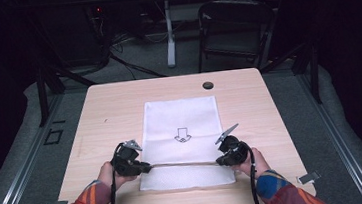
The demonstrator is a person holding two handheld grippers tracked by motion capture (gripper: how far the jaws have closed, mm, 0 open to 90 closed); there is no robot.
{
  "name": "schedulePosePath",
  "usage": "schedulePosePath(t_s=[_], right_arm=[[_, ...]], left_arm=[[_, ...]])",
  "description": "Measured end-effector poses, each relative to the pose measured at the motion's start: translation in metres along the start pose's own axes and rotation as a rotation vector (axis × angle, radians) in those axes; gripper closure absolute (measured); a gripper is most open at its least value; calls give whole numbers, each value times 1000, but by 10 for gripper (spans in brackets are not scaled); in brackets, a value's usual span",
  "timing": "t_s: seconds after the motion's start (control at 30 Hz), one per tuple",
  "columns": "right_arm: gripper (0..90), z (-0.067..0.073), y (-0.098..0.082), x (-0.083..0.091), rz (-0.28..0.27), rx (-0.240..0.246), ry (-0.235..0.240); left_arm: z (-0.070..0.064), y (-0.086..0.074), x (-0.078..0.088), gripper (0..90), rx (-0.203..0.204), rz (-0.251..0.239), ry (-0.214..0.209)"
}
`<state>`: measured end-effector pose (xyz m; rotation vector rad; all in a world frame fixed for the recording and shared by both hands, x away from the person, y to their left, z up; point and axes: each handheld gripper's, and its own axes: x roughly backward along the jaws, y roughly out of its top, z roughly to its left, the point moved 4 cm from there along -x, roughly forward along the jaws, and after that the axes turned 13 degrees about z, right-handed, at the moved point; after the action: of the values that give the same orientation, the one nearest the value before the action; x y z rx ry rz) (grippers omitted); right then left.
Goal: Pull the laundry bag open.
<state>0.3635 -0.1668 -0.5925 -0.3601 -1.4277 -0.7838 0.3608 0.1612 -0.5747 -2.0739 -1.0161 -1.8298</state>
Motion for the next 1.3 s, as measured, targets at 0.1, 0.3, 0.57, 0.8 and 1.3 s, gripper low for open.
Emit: schedulePosePath(t_s=[0.1,0.3,0.57,0.8,1.3], right_arm=[[900,1,0,-1,-18,-15,-4],[900,-4,0,0,2,7,-14],[900,-4,0,1,7,9,-32],[900,-6,0,1,-2,-10,-27],[900,-9,0,2,4,4,-23]], left_arm=[[1,-2,2,813,13,-2,-4],[3,-3,1,813,20,11,-12],[4,-7,2,813,36,13,-6],[5,-10,2,813,42,19,-5],[10,-22,7,813,73,31,1]])
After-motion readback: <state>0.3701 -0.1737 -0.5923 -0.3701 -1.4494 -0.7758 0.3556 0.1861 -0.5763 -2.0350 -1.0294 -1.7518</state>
